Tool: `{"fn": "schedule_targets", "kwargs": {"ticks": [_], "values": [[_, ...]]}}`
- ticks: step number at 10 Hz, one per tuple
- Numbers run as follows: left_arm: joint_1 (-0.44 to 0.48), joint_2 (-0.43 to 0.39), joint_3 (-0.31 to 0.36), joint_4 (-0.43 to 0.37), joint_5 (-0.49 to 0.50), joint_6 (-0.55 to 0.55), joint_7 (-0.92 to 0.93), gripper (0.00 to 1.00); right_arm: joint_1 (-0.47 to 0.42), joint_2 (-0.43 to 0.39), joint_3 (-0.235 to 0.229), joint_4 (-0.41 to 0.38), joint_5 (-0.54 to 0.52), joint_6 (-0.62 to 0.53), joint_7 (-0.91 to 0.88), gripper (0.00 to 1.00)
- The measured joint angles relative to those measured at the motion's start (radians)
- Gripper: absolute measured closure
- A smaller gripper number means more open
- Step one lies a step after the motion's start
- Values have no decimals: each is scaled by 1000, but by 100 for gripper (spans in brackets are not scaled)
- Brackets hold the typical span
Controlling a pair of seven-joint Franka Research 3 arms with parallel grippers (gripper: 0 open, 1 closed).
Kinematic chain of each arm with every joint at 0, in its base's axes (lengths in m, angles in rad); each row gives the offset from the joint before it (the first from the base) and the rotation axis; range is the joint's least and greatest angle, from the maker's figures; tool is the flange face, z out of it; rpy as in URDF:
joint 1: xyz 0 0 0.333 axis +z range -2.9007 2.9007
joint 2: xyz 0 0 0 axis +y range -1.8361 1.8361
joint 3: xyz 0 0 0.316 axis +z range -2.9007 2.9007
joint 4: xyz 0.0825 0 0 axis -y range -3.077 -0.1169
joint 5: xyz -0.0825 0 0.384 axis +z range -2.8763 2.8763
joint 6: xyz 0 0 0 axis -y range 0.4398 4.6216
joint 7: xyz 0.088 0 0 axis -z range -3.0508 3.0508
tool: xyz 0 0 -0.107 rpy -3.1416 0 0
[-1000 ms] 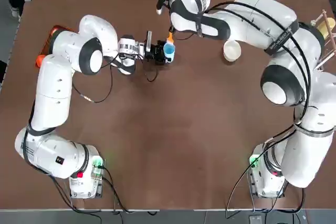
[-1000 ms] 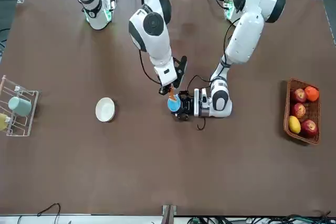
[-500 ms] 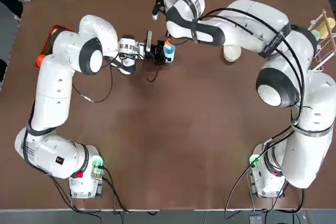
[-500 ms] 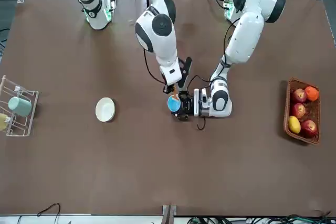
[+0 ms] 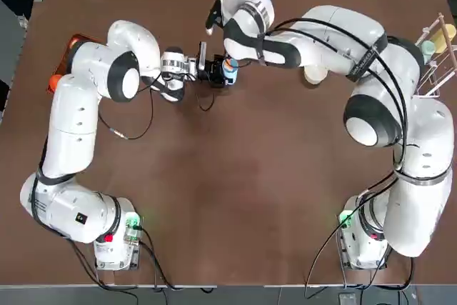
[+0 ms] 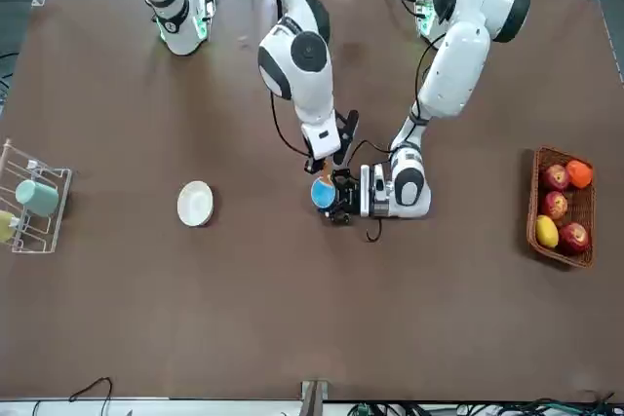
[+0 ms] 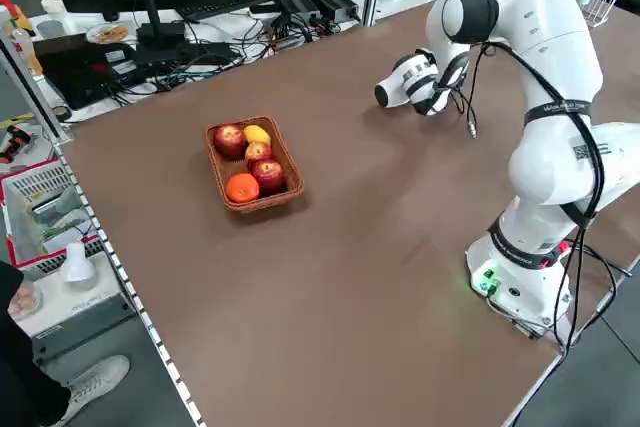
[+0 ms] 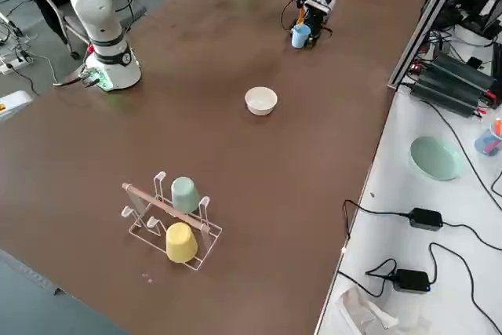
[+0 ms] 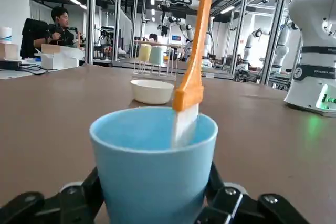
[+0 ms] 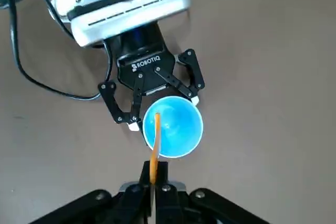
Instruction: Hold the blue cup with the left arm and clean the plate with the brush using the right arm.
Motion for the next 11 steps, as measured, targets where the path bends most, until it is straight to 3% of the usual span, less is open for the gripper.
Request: {"fn": "schedule_targets", "kwargs": {"ticks": [11], "values": [[-6, 0, 0, 1, -9, 0, 0, 23, 0, 33, -8, 0, -38, 47, 95, 96]]}}
